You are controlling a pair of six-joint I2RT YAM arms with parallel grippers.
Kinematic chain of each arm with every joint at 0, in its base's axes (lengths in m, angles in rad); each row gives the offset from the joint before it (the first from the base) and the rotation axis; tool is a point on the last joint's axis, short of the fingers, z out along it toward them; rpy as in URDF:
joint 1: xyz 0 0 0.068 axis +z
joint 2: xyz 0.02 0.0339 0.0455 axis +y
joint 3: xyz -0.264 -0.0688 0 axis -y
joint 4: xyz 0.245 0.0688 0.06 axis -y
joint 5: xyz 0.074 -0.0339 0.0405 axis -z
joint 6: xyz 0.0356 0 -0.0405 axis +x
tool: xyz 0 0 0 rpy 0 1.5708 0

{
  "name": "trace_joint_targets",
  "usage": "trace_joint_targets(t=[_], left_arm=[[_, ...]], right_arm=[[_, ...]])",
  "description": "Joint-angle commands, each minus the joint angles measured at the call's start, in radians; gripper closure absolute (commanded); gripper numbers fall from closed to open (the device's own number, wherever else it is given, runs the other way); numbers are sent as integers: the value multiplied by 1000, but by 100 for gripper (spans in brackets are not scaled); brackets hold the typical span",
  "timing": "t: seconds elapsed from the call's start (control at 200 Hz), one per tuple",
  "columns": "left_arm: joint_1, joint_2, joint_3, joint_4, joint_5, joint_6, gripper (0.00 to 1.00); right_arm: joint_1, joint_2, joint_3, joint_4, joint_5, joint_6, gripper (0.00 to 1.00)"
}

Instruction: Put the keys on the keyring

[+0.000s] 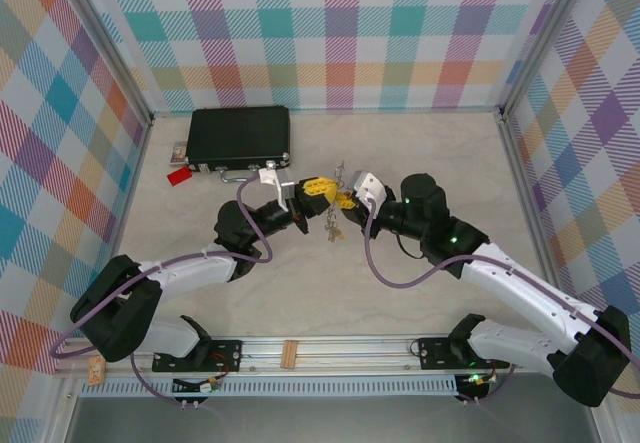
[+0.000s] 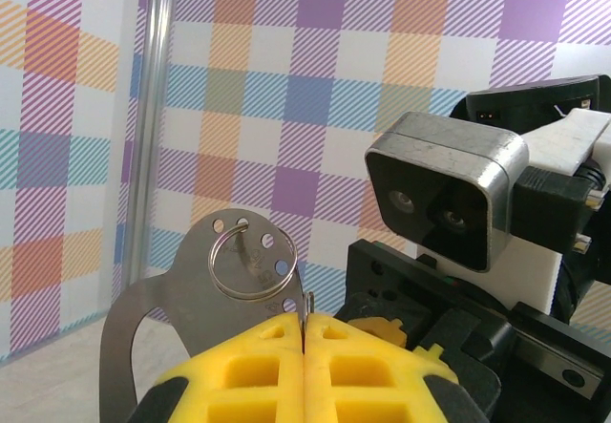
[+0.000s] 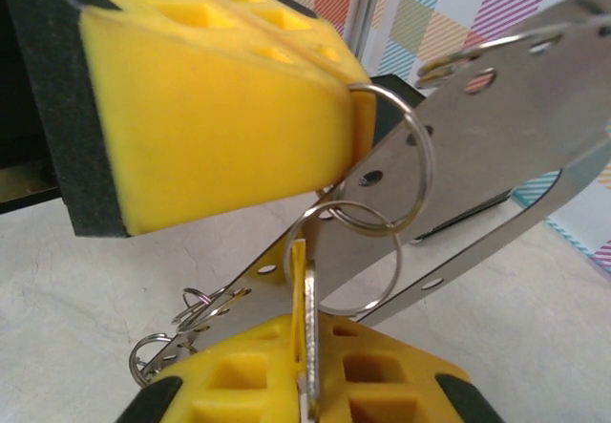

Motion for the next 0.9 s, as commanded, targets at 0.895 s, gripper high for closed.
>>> trace_joint_targets(t=[0.895], left_arm=[[-8, 14, 34, 73, -45, 10, 100]], right_arm=[[-15, -112, -72, 58, 35, 81, 62]])
